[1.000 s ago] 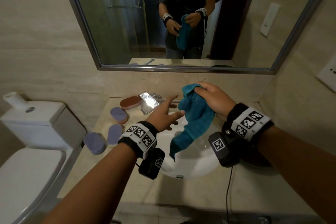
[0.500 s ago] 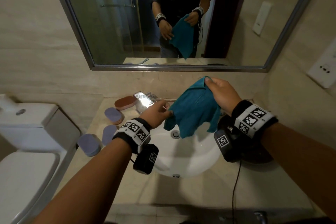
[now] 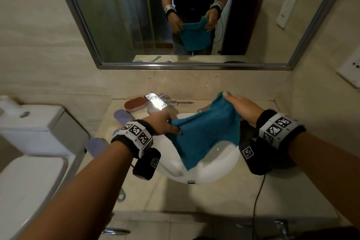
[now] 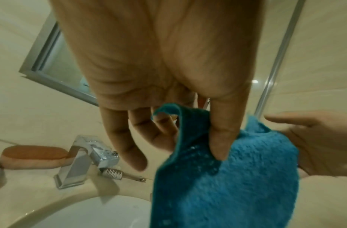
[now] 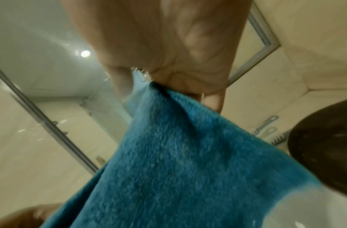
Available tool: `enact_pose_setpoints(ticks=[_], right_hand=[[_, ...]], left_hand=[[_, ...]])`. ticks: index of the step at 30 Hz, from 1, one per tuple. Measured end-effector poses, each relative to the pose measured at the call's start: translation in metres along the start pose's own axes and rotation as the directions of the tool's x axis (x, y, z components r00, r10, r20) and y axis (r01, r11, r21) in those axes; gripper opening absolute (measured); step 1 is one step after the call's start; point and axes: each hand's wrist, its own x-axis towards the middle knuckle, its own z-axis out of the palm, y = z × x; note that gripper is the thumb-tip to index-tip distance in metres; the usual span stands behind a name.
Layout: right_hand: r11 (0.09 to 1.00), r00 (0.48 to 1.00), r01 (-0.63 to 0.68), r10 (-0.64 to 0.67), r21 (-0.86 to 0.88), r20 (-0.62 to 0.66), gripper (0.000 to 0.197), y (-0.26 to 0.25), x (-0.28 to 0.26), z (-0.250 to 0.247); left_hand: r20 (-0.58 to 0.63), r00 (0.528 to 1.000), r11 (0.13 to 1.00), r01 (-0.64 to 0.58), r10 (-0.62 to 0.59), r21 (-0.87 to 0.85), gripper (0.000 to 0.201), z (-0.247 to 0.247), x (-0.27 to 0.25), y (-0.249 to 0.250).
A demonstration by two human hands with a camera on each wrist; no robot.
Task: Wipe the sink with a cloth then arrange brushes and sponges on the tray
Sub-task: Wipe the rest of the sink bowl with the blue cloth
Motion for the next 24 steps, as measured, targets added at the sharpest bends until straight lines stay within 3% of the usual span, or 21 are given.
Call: enact_pose_setpoints(ticks=[2, 4, 6, 9, 12, 14, 16, 19, 24], right_hand=[[0.996, 0.996, -0.075, 0.073, 0.043, 0.054, 0.055, 0.004, 0.000, 0.000], [0.993, 0.995, -0.090, 0.094, -0.081, 0.043, 0.069, 0.019, 0.012, -0.004], [0.976, 0.997, -0.077, 0.082, -0.203, 0.015, 0.073, 0.033, 0.023, -0.006], [0.986, 0.994, -0.080, 0.068, -0.146, -0.080, 0.045, 0.026, 0.014, 0.000], [0.993, 0.990, -0.054, 0.040, -0.103, -0.132, 0.026, 0.025, 0.008, 0.004], [0.999, 0.992, -0.028, 0.026, -0.021, -0.125, 0.016, 0.025, 0.006, 0.003], [0.999, 0.998, -0.014, 0.016, 0.040, -0.068, 0.017, 0.024, 0.005, 0.002], [0.998, 0.999, 0.012, -0.015, 0.057, 0.045, 0.026, 0.021, 0.001, 0.000], [0.999, 1.000, 0.013, -0.014, 0.030, 0.019, 0.030, 0.018, -0.001, -0.003]], left_hand=[[-0.020, 0.999, 0.996, 0.023, -0.025, -0.085, 0.023, 0.002, 0.003, -0.007], [-0.081, 0.996, 0.974, 0.024, -0.043, -0.224, 0.009, 0.003, 0.004, -0.012], [-0.184, 0.980, 0.949, 0.010, -0.071, -0.315, 0.017, 0.005, 0.005, -0.017], [-0.263, 0.957, 0.895, -0.003, -0.127, -0.446, 0.022, 0.011, 0.003, -0.019], [-0.199, 0.965, 0.787, 0.010, -0.169, -0.617, 0.043, 0.014, 0.001, -0.022], [-0.144, 0.980, 0.739, 0.007, -0.140, -0.674, 0.039, 0.012, -0.002, -0.022], [-0.099, 0.991, 0.732, -0.003, -0.088, -0.681, 0.033, 0.011, -0.001, -0.022], [-0.116, 0.991, 0.795, -0.023, -0.060, -0.606, 0.036, 0.010, 0.001, -0.025], [-0.286, 0.956, 0.886, -0.077, -0.065, -0.457, 0.028, 0.005, 0.005, -0.027]])
